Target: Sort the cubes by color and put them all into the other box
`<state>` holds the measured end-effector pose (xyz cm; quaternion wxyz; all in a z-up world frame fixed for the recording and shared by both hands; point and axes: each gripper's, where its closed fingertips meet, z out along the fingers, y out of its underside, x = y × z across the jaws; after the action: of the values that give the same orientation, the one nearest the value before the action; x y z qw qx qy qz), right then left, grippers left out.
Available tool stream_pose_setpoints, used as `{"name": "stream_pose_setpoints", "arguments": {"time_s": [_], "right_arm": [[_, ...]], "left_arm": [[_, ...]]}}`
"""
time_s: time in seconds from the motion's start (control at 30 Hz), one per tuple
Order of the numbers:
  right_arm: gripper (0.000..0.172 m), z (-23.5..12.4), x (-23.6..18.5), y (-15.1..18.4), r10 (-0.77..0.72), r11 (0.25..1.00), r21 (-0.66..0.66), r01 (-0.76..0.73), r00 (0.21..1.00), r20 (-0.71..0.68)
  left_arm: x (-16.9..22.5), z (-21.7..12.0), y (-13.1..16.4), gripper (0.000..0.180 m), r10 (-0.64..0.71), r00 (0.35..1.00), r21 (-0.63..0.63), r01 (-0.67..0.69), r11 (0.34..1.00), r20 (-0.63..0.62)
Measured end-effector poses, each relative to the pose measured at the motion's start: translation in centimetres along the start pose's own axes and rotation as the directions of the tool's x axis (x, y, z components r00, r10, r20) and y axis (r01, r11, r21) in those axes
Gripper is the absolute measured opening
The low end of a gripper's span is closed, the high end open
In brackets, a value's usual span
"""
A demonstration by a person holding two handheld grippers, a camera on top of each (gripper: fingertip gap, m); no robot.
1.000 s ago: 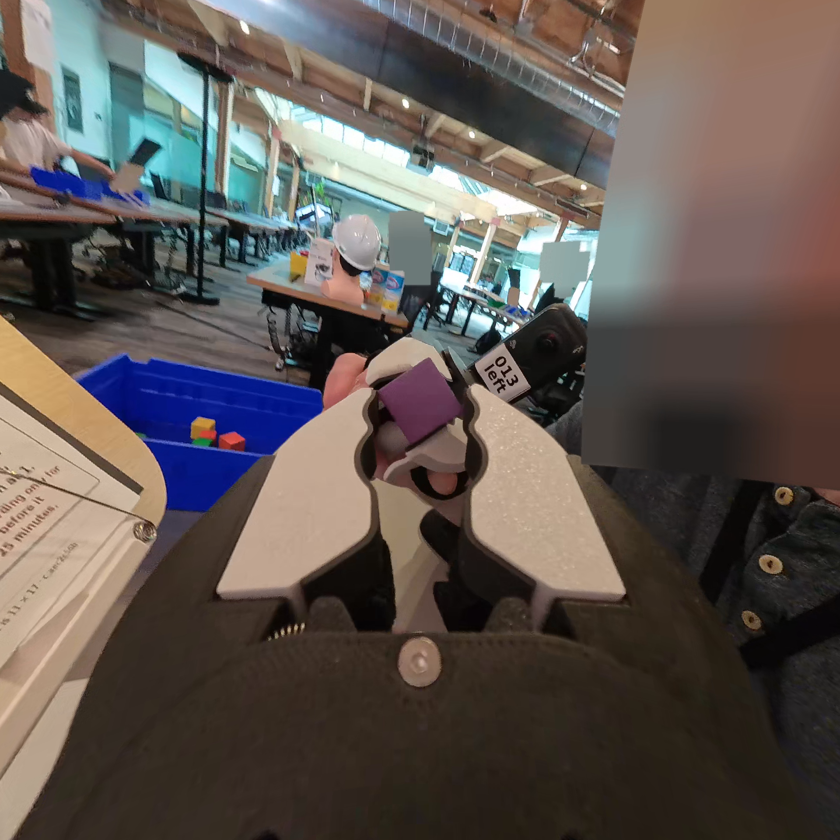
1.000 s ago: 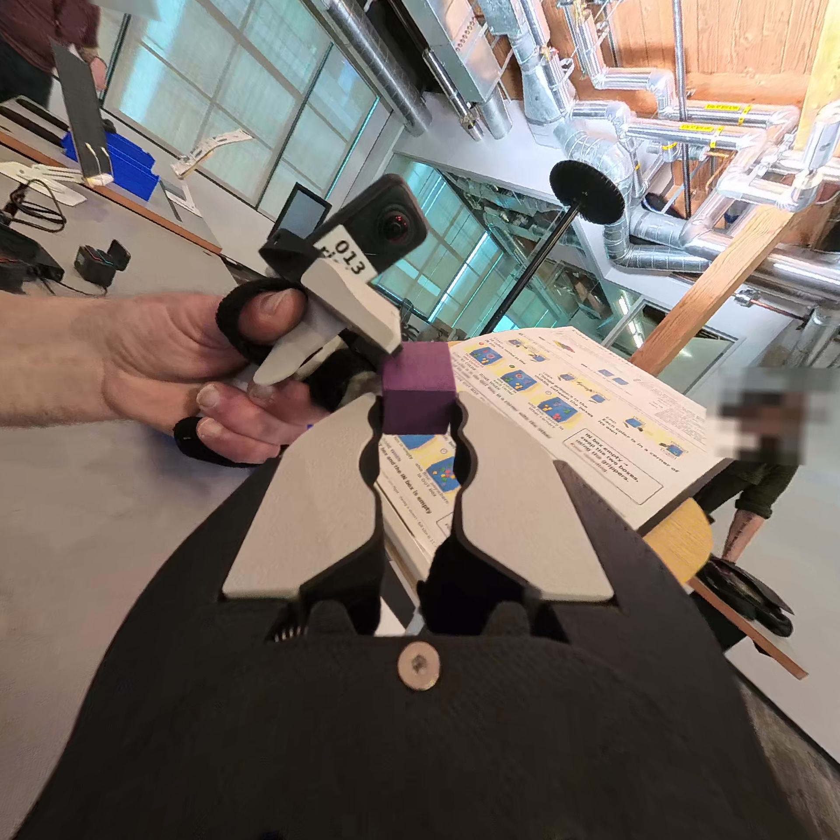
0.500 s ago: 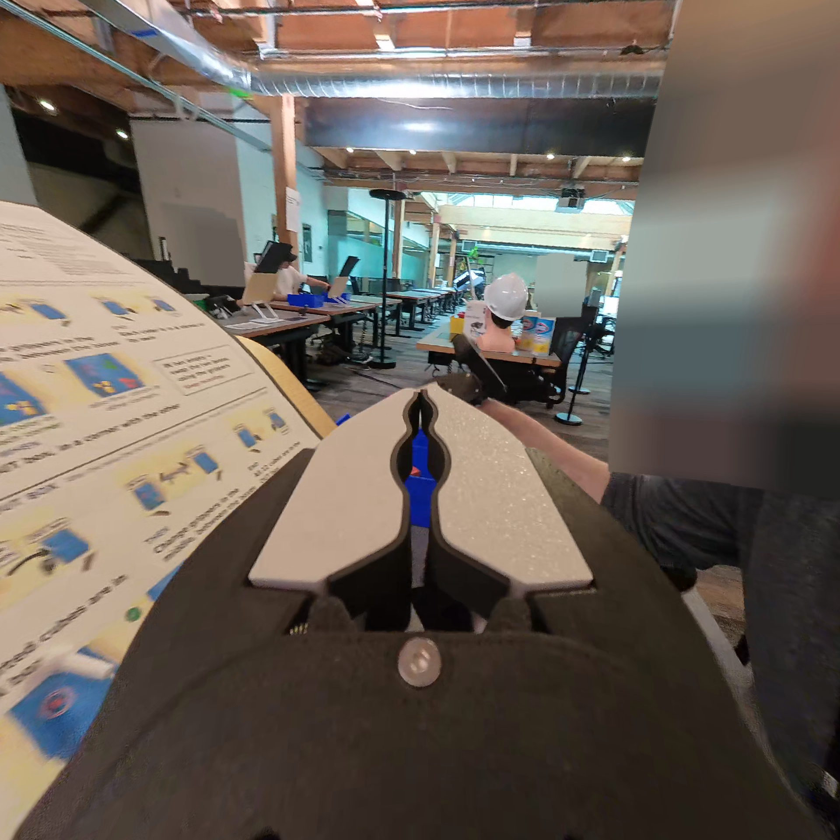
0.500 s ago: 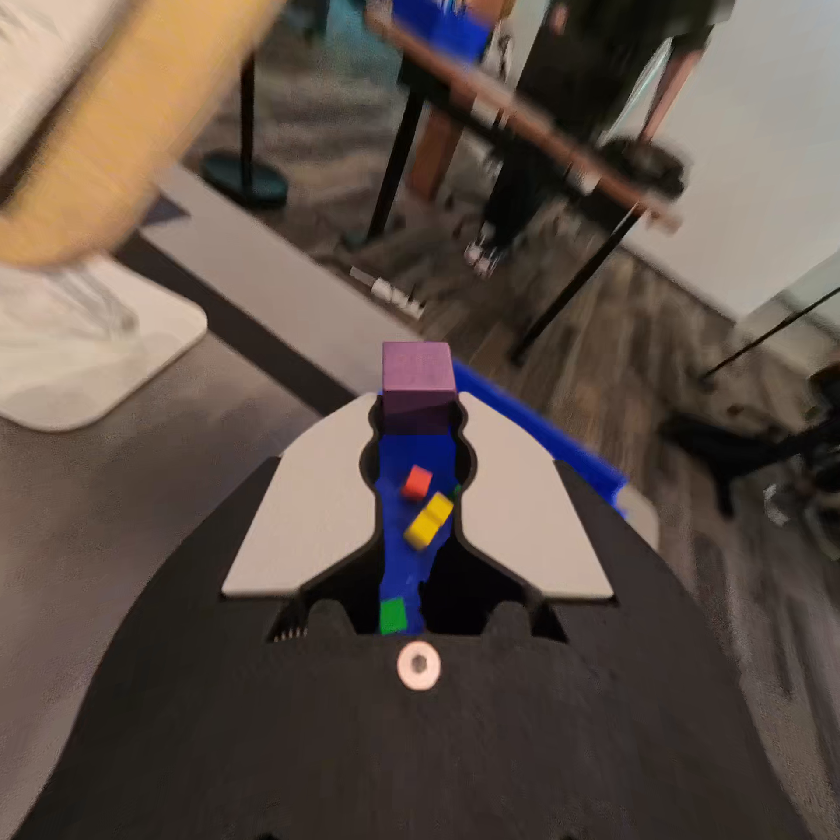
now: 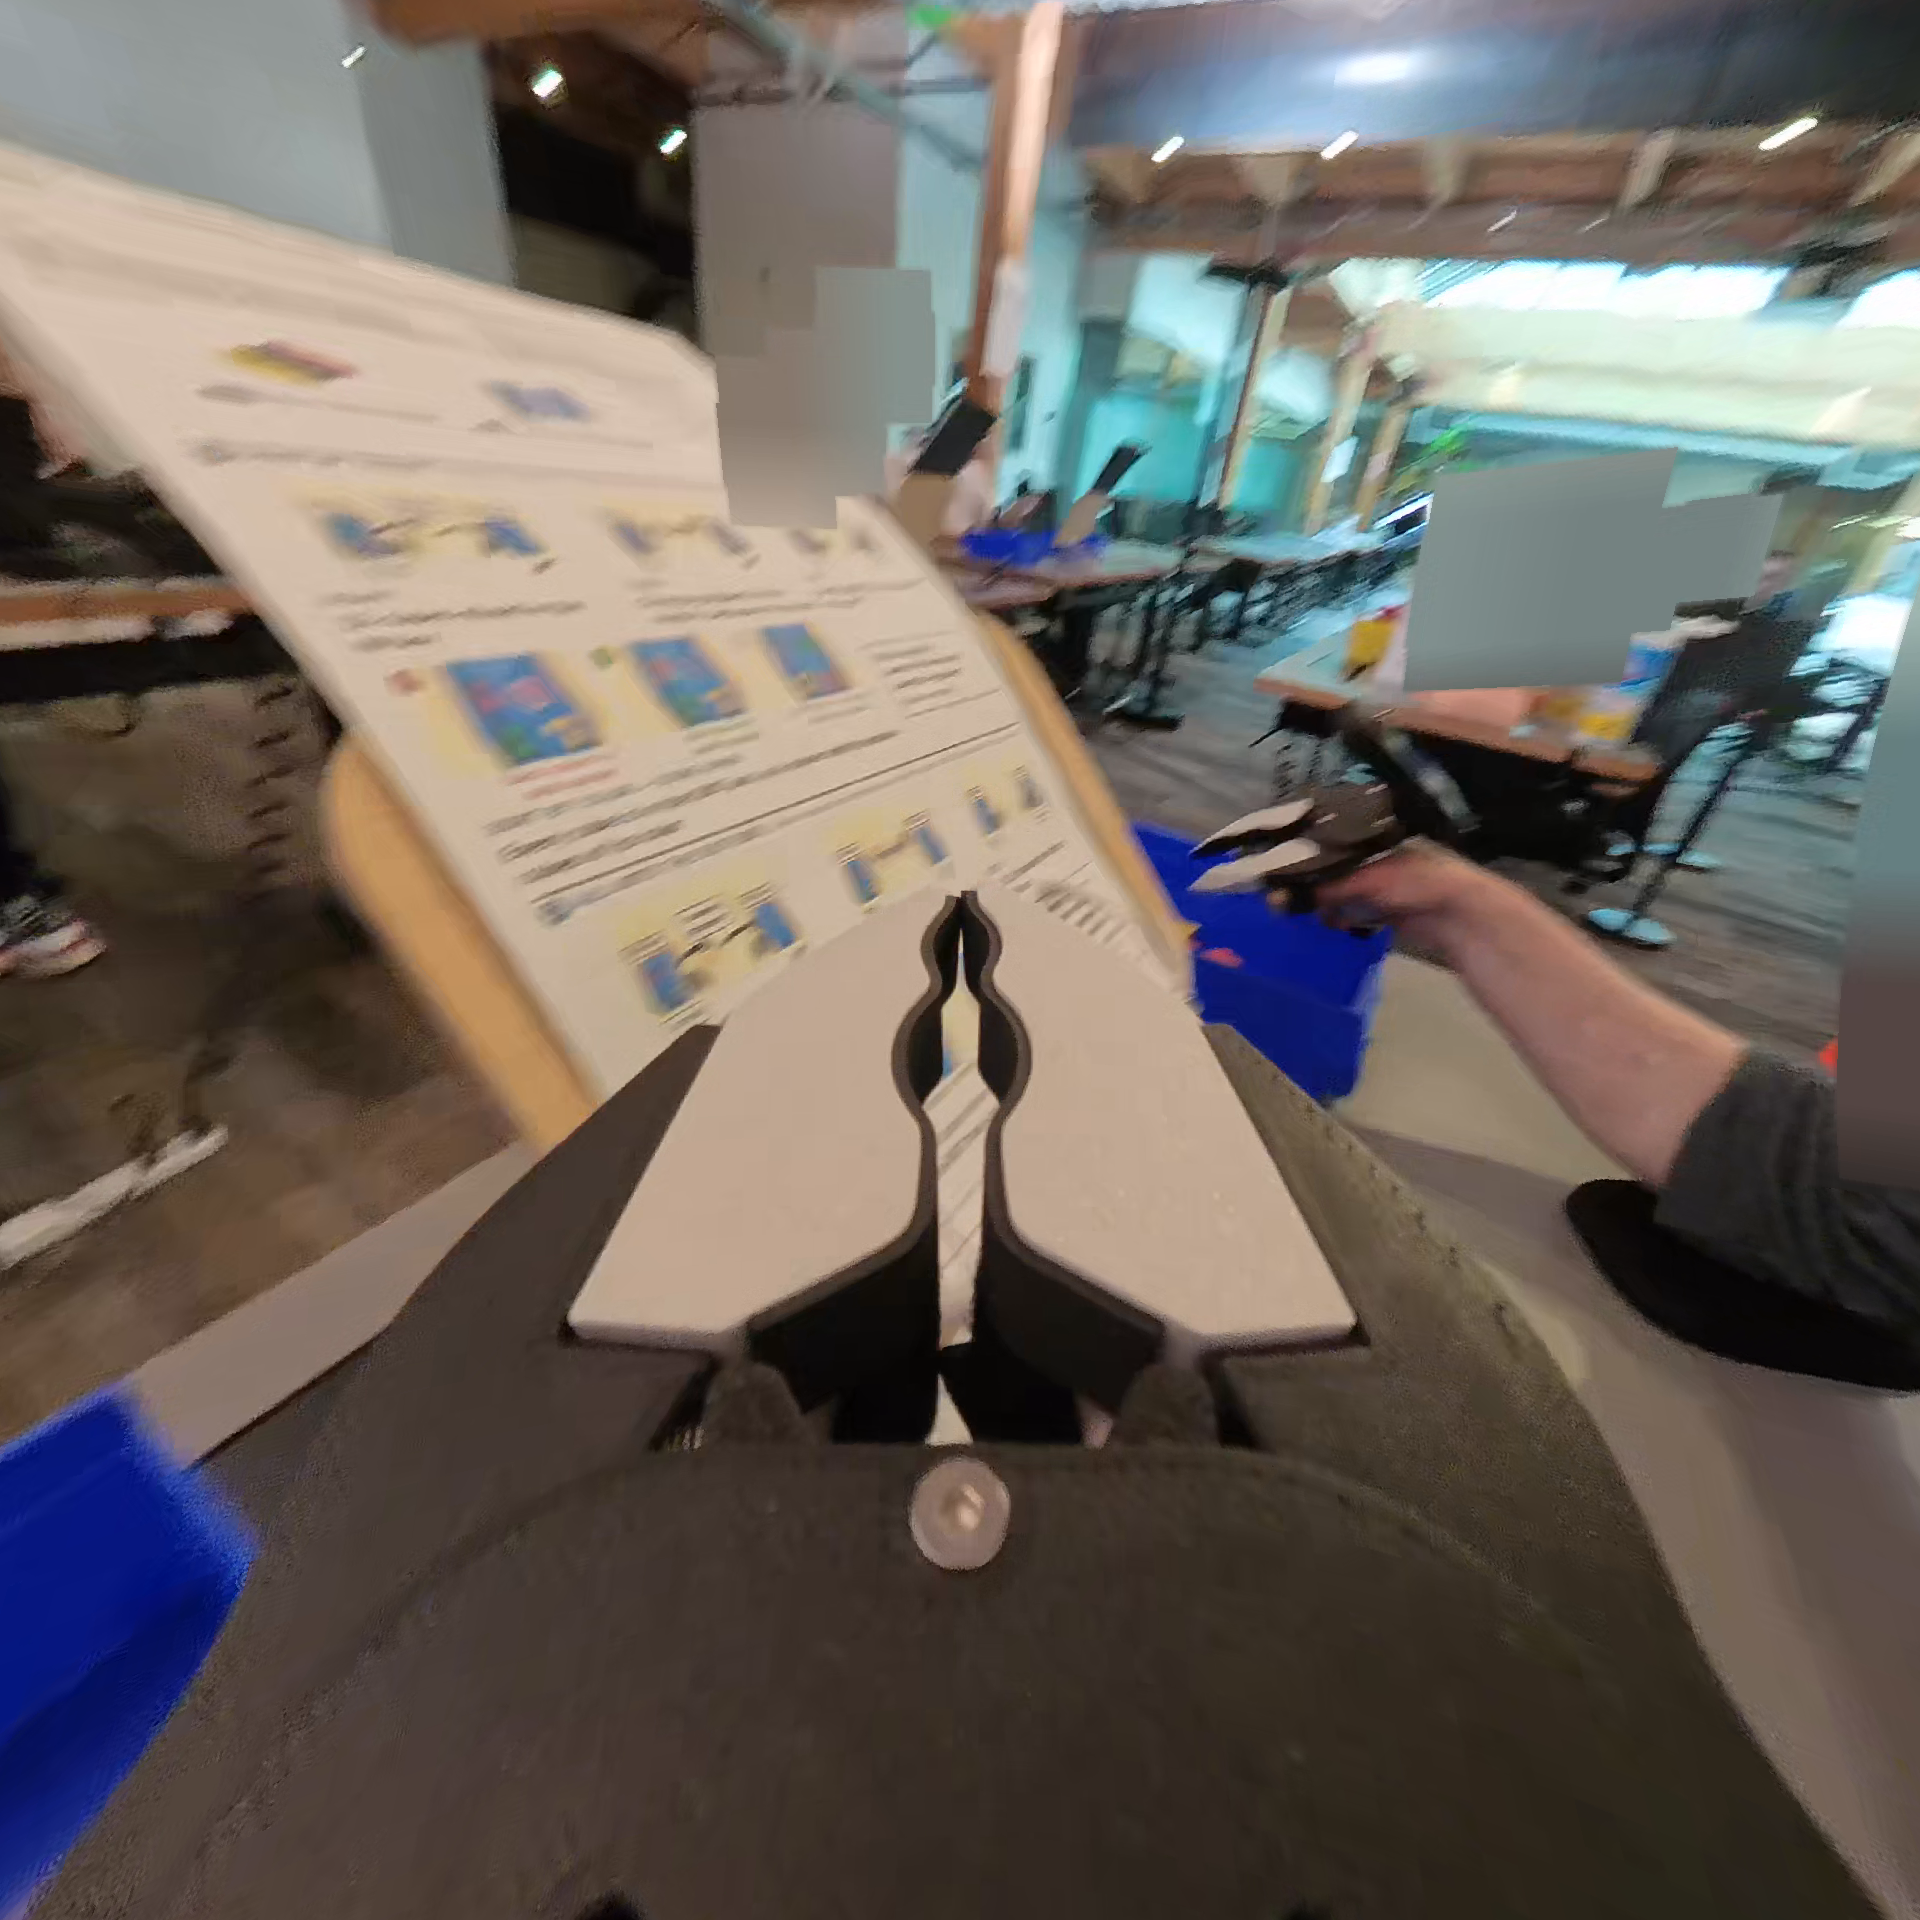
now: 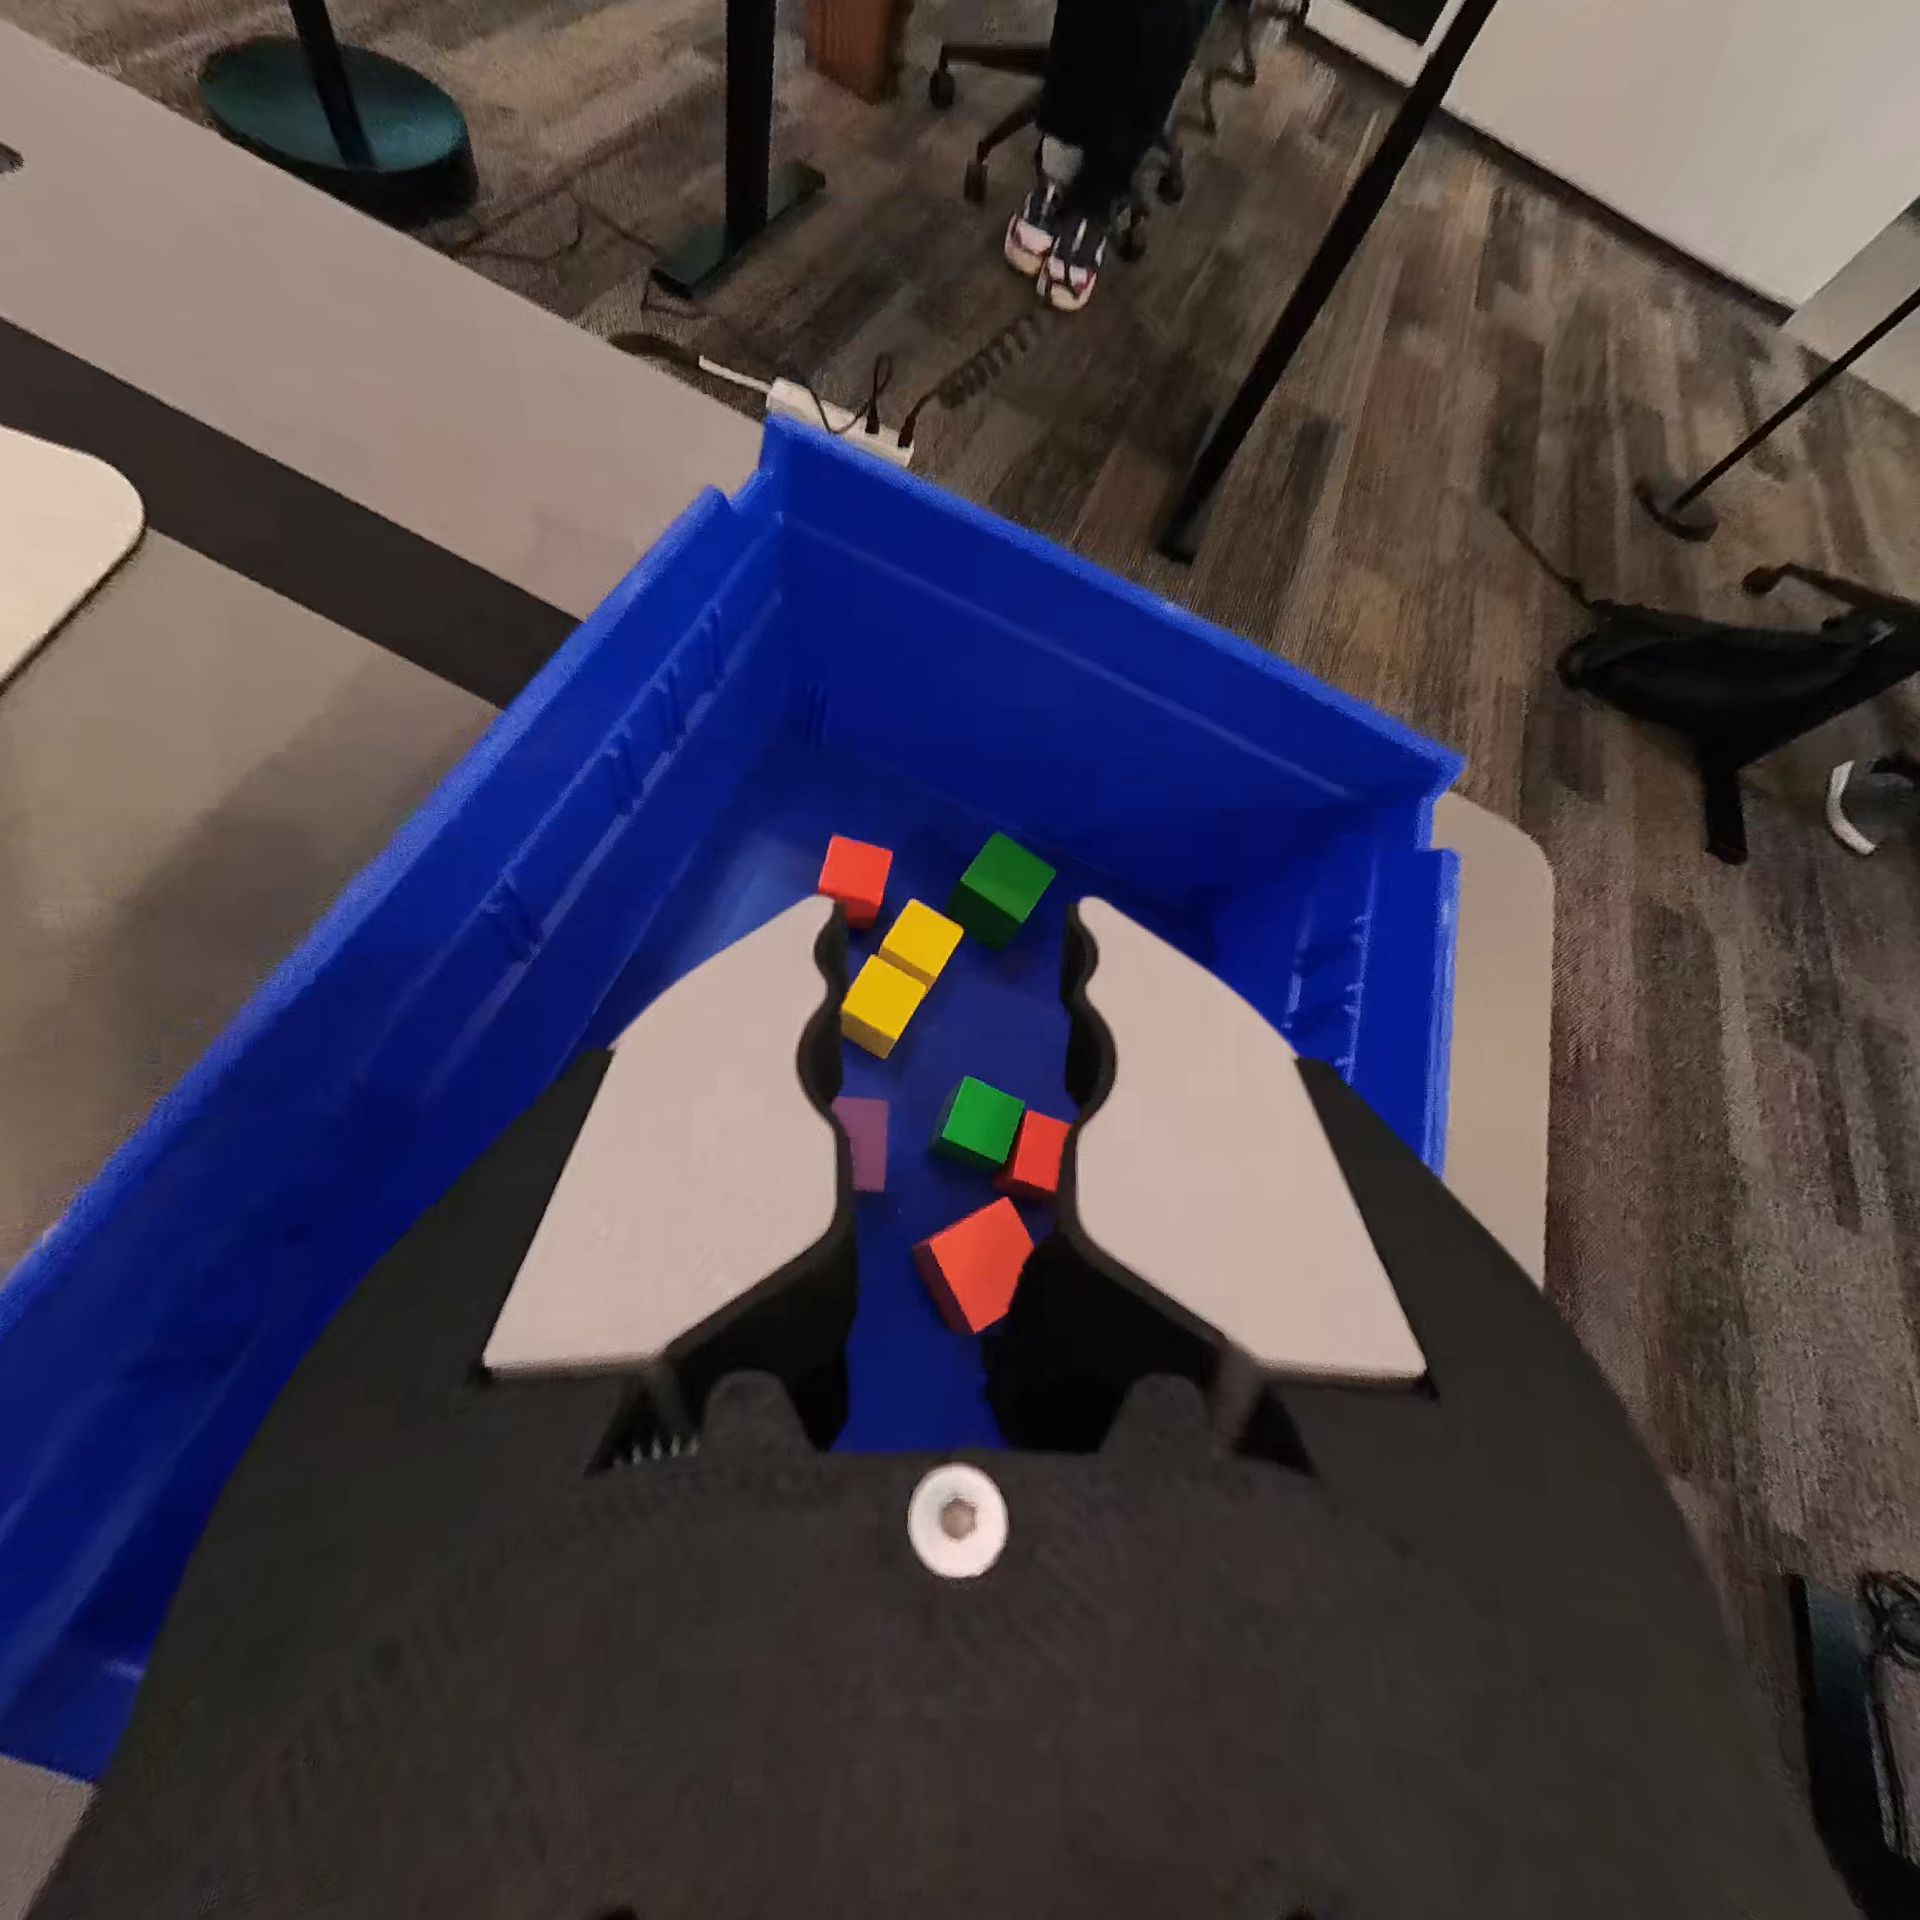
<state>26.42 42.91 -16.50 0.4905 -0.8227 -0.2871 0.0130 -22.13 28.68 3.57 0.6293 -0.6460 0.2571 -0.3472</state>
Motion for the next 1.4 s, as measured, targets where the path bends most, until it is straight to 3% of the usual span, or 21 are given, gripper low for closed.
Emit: {"name": "stream_pose_setpoints", "arguments": {"time_s": [0.1, 0.2, 0.33, 0.47, 0.7, 0.77, 0.83, 1.13, 1.3, 1.4], "right_arm": [[0.037, -0.2, -0.5, -0.9, -0.037, 0.999, 0.029, 0.037, 0.999, -0.007], [0.036, 0.0, -1.3, -1.2, -0.078, 0.997, 0.028, 0.079, 0.997, -0.004], [0.037, 0.5, -2.5, -1.6, -0.114, 0.993, 0.023, 0.114, 0.993, 0.008], [0.036, 0.7, -3.8, -2.0, -0.143, 0.989, 0.030, 0.142, 0.989, 0.032], [0.037, 1.4, -5.5, -2.2, -0.177, 0.984, 0.031, 0.175, 0.982, 0.065], [0.036, 1.5, -5.9, -2.3, -0.183, 0.983, 0.033, 0.181, 0.980, 0.074], [0.036, 1.6, -6.2, -2.5, -0.190, 0.982, 0.038, 0.187, 0.979, 0.073], [0.035, 1.8, -7.1, -2.6, -0.213, 0.977, 0.038, 0.210, 0.973, 0.084], [0.034, 1.9, -7.4, -2.7, -0.219, 0.975, 0.042, 0.216, 0.972, 0.085], [0.034, 1.8, -7.3, -2.6, -0.224, 0.974, 0.039, 0.221, 0.971, 0.081]], "left_arm": [[-5.1, -2.2, 2.1, 0.009, 0.000, 0.981, -0.136, 0.027, 0.990, 0.194], [-10.6, -5.2, 5.2, 0.020, 0.036, 0.920, -0.290, 0.085, 0.953, 0.390], [-17.4, -9.7, 11.1, 0.032, 0.100, 0.791, -0.471, 0.253, 0.845, 0.604], [-22.0, -13.8, 16.2, 0.038, 0.196, 0.678, -0.571, 0.386, 0.725, 0.708], [-26.3, -17.5, 24.1, 0.039, 0.144, 0.596, -0.548, 0.582, 0.601, 0.790], [-27.0, -18.6, 25.4, 0.034, 0.186, 0.563, -0.559, 0.618, 0.553, 0.806], [-27.7, -19.0, 25.7, 0.028, 0.223, 0.541, -0.561, 0.609, 0.560, 0.811], [-28.8, -19.2, 26.5, 0.034, 0.250, 0.529, -0.569, 0.614, 0.548, 0.811], [-28.7, -19.5, 27.3, 0.036, 0.346, 0.564, -0.658, 0.580, 0.479, 0.750], [-28.4, -19.0, 27.8, 0.028, 0.348, 0.595, -0.685, 0.564, 0.461, 0.724]]}}
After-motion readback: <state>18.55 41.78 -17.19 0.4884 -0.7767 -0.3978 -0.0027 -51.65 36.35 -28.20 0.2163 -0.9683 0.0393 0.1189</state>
